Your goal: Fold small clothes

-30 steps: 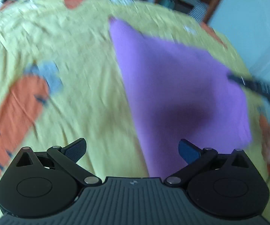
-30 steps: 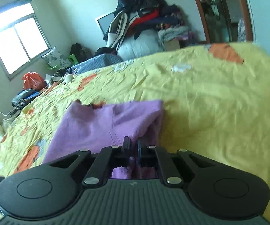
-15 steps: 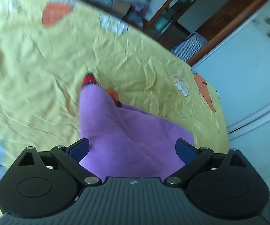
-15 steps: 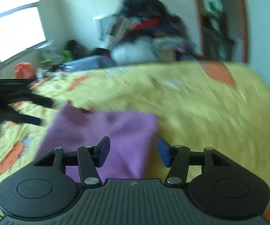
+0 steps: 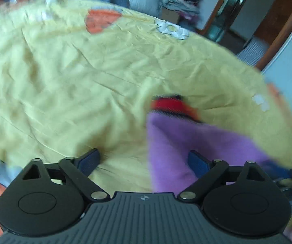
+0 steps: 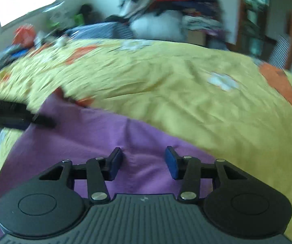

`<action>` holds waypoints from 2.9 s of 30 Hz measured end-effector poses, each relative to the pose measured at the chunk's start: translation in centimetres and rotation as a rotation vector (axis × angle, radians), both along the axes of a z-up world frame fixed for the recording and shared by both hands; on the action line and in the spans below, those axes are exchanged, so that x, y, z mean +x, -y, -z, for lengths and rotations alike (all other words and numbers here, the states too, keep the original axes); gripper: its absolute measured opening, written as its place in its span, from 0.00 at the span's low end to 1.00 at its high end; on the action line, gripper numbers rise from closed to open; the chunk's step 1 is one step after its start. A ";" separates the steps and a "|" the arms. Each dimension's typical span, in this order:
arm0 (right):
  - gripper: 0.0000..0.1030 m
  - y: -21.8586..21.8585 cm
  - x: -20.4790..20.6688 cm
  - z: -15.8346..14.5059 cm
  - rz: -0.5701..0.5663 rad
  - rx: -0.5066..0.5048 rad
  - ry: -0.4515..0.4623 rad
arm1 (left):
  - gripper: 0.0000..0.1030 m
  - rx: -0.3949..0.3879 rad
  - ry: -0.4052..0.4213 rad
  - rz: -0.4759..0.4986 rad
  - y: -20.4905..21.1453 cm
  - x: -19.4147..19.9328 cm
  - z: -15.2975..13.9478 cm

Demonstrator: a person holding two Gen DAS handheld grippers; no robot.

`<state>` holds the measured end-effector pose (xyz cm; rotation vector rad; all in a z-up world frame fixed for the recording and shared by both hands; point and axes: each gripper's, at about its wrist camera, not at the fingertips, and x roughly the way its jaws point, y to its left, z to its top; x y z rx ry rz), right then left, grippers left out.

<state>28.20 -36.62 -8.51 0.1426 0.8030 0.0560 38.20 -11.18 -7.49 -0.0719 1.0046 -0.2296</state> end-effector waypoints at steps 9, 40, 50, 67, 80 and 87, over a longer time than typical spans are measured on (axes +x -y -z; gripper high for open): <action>0.66 0.4 -5.0 -3.1 0.019 0.078 0.118 | 0.90 -0.012 0.108 0.006 -0.9 -0.2 -4.2; 0.80 -17.6 -21.2 1.2 -0.140 -0.183 0.120 | 1.00 0.049 0.130 0.265 0.7 -11.4 1.9; 0.81 -8.3 -23.5 -1.8 -0.017 -0.075 0.164 | 1.00 -0.039 0.160 0.304 -1.3 -19.2 -2.2; 0.82 1.2 -17.2 -1.3 -0.043 0.160 0.072 | 1.00 0.017 0.027 0.172 -3.1 -19.1 0.1; 0.82 2.7 -13.0 1.5 -0.119 0.359 0.046 | 1.00 -0.023 0.015 0.217 0.0 -15.7 1.2; 0.47 -1.3 -13.7 0.9 -0.113 0.174 0.047 | 0.65 -0.102 -0.002 0.268 1.5 -15.3 0.7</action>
